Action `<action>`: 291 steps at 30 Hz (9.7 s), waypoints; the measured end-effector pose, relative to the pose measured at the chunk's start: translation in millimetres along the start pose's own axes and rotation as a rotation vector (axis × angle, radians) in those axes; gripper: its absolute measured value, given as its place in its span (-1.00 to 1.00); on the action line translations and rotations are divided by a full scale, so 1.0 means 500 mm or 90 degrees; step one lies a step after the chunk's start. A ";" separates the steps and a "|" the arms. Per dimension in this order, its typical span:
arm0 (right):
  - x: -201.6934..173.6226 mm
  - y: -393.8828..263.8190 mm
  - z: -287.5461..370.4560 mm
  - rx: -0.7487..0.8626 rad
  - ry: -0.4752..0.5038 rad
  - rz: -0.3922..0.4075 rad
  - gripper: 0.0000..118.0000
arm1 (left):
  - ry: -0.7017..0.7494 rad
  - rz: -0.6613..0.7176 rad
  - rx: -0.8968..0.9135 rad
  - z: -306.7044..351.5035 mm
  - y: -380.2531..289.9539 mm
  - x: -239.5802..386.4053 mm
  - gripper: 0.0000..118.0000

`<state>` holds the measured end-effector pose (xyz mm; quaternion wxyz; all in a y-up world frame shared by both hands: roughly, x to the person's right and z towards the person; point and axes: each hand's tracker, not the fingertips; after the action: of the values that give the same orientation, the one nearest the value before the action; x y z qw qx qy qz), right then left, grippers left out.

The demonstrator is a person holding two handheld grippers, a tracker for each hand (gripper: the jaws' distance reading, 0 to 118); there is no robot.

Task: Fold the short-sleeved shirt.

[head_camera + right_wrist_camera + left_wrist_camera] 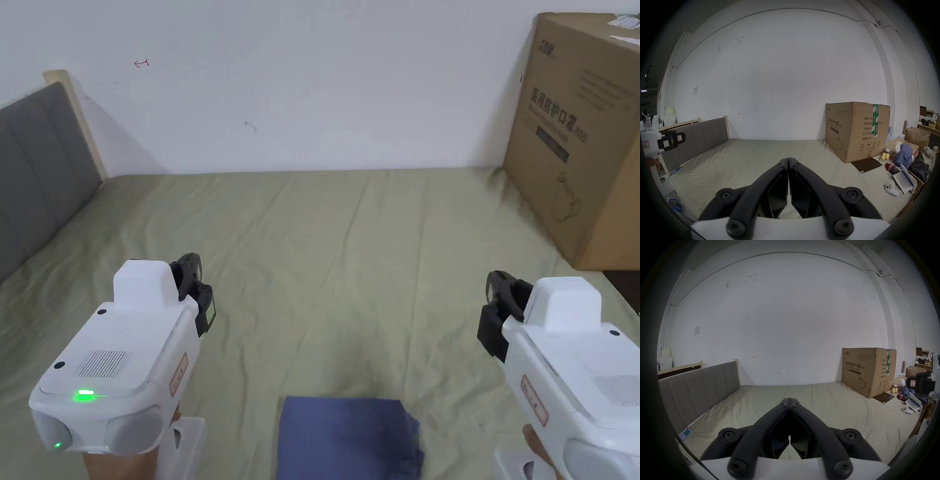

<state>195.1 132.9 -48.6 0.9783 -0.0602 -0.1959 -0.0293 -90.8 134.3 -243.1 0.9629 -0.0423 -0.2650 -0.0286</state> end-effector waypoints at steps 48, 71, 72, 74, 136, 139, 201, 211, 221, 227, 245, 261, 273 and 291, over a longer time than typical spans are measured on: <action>-0.125 -0.536 -0.186 -0.344 0.053 0.048 -1.00 | -0.271 0.295 -0.661 -0.218 -0.465 0.054 -0.44; -0.199 -0.339 -0.213 -0.228 0.097 0.051 -1.00 | 0.003 0.104 -0.592 -0.285 -0.270 -0.476 -0.74; -0.206 -0.337 -0.218 -0.227 0.100 0.053 -1.00 | 0.034 0.097 -0.600 -0.290 -0.271 -0.517 -0.74; -0.218 -0.336 -0.233 -0.227 0.106 0.058 -1.00 | 0.087 0.084 -0.616 -0.293 -0.280 -0.592 -0.74; 0.016 0.132 -0.015 0.090 -0.030 0.065 -1.00 | 0.001 -0.016 0.080 -0.047 0.101 0.066 -1.00; 0.022 0.132 -0.012 0.092 -0.032 0.065 -1.00 | -0.004 -0.018 0.076 -0.048 0.093 0.073 -1.00; 0.036 0.125 -0.004 0.077 -0.051 0.067 -0.21 | -0.025 0.020 0.052 -0.044 0.070 0.085 0.38; 0.038 0.120 0.002 0.100 -0.070 0.046 1.00 | -0.007 0.011 0.053 -0.038 0.064 0.090 1.00; 0.038 0.121 0.003 0.096 -0.079 0.052 1.00 | 0.005 0.009 0.067 -0.035 0.066 0.089 1.00; 0.033 0.121 0.002 0.094 -0.079 0.057 1.00 | 0.002 0.007 0.071 -0.036 0.067 0.090 1.00; 0.026 0.123 0.003 0.095 -0.072 0.064 1.00 | 0.004 0.005 0.073 -0.035 0.065 0.087 1.00; 0.030 0.124 0.008 0.098 -0.071 0.056 1.00 | 0.003 0.007 0.085 -0.027 0.068 0.087 1.00; 0.031 0.126 0.011 0.100 -0.072 0.057 1.00 | 0.003 0.003 0.087 -0.026 0.068 0.089 1.00; 0.019 0.181 -0.032 -0.219 -0.160 -0.112 1.00 | -0.008 0.022 0.088 -0.024 0.076 0.089 1.00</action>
<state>217.1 220.4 -69.2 0.9153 -0.2122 -0.3128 -0.1394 -43.5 169.4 -233.2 0.9623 0.0193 -0.2714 0.0063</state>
